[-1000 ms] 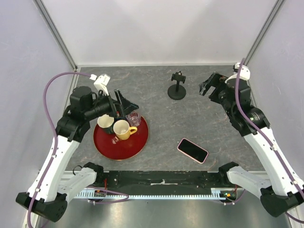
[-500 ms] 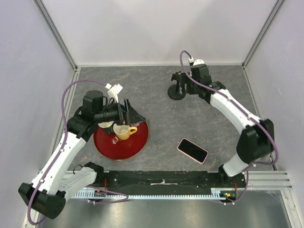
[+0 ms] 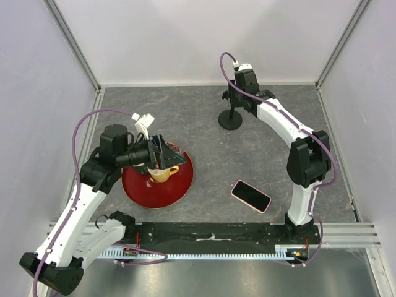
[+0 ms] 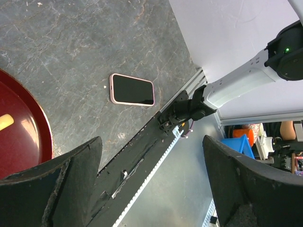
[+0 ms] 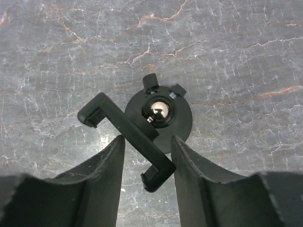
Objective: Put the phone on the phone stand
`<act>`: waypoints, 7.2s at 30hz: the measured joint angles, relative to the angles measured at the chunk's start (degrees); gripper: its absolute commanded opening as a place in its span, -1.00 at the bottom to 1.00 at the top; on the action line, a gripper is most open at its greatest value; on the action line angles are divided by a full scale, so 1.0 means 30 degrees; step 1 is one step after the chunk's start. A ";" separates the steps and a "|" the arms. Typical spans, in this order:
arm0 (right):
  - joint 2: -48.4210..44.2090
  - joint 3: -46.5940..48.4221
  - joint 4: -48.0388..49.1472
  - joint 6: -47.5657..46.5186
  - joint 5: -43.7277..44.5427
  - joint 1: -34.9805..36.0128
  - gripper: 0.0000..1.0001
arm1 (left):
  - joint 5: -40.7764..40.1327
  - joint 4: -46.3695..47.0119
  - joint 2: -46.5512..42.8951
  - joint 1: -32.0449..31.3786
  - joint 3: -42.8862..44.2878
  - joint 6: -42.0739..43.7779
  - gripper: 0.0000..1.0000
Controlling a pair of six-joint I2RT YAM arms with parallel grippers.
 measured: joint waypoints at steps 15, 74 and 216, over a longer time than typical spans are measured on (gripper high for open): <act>-0.0969 -0.1887 0.1282 -0.0299 -0.0685 0.0007 -1.00 | -0.0007 -0.0087 0.0444 -0.0066 -0.0321 -0.0007 0.83; -1.2502 -1.5606 0.6601 0.7308 -0.8488 0.0663 0.96 | -0.2484 0.3628 1.6458 -0.1596 0.9238 0.2725 0.72; -1.0958 -1.2655 0.4634 0.5552 -0.9573 0.0444 0.96 | -0.1173 0.9041 1.7486 0.0015 0.4838 -0.3096 0.16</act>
